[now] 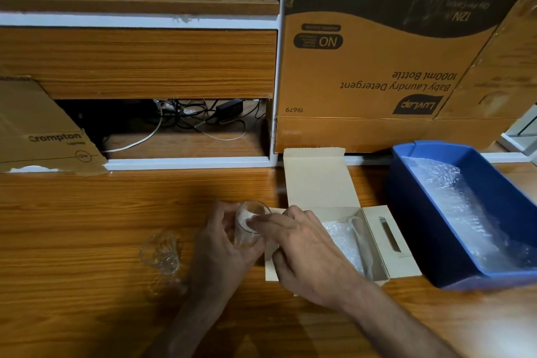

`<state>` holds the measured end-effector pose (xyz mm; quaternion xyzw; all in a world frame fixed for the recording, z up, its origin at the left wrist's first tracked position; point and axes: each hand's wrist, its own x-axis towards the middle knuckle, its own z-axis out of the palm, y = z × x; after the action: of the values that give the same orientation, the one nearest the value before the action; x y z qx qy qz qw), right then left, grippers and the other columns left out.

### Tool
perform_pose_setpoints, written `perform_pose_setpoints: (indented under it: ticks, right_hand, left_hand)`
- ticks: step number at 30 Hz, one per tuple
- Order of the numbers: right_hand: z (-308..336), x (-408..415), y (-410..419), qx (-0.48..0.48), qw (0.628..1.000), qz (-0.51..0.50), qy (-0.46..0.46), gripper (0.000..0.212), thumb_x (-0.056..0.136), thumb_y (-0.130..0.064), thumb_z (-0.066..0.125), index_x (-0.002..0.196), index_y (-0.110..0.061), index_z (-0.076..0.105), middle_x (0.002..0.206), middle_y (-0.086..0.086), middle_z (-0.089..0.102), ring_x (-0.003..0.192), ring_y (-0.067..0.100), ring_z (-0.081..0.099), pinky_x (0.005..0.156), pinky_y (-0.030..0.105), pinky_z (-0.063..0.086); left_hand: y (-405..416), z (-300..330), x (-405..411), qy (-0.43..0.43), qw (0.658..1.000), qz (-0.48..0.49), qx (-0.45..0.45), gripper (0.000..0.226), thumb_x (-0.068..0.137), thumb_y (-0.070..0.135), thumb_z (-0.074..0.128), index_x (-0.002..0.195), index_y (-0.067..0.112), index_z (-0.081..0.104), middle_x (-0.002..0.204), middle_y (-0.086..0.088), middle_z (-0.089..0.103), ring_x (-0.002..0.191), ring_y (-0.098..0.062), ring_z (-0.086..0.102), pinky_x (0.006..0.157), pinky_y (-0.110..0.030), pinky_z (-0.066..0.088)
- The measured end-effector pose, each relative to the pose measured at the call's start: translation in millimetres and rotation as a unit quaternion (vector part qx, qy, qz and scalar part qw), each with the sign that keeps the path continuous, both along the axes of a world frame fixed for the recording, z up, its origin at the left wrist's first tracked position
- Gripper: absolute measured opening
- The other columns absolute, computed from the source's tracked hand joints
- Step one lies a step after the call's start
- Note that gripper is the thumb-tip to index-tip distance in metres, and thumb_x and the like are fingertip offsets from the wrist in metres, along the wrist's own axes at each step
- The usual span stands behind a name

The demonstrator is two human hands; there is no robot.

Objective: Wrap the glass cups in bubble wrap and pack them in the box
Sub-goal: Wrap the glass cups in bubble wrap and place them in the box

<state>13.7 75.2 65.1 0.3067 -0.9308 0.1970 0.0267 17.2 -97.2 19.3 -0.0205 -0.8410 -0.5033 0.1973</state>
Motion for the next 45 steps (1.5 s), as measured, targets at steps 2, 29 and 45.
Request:
perform_pose_setpoints:
  ticks: [2, 29, 45]
  right_hand:
    - [-2, 3, 7, -0.030, 0.999, -0.020, 0.010, 0.063, 0.083, -0.012, 0.056, 0.143, -0.030, 0.057, 0.141, -0.017, 0.059, 0.109, 0.008, 0.050, 0.093, 0.030, 0.044]
    - [-3, 11, 31, -0.104, 0.993, -0.053, 0.006, 0.032, 0.107, -0.047, 0.051, 0.135, -0.035, 0.061, 0.149, -0.016, 0.042, 0.118, 0.001, 0.056, 0.084, 0.025, 0.060]
    - [-39, -26, 138, -0.131, 0.972, -0.152, -0.120, 0.047, 0.099, -0.062, 0.049, 0.130, -0.031, 0.066, 0.128, -0.010, 0.064, 0.114, 0.004, 0.059, 0.092, 0.035, 0.057]
  left_hand:
    - [1, -2, 0, -0.006, 1.000, 0.006, 0.017, 0.066, 0.065, 0.026, 0.096, 0.118, 0.024, 0.055, 0.107, 0.022, 0.065, 0.102, 0.013, 0.063, 0.073, -0.006, 0.052]
    - [14, 18, 2, -0.038, 0.998, -0.052, -0.013, 0.077, 0.065, 0.038, 0.095, 0.125, 0.033, 0.046, 0.115, 0.021, 0.062, 0.102, 0.003, 0.065, 0.080, -0.016, 0.058]
    - [122, -15, -37, -0.111, 0.975, -0.177, -0.073, 0.078, 0.081, 0.037, 0.085, 0.144, 0.030, 0.039, 0.125, 0.022, 0.054, 0.094, 0.008, 0.061, 0.069, 0.004, 0.044]
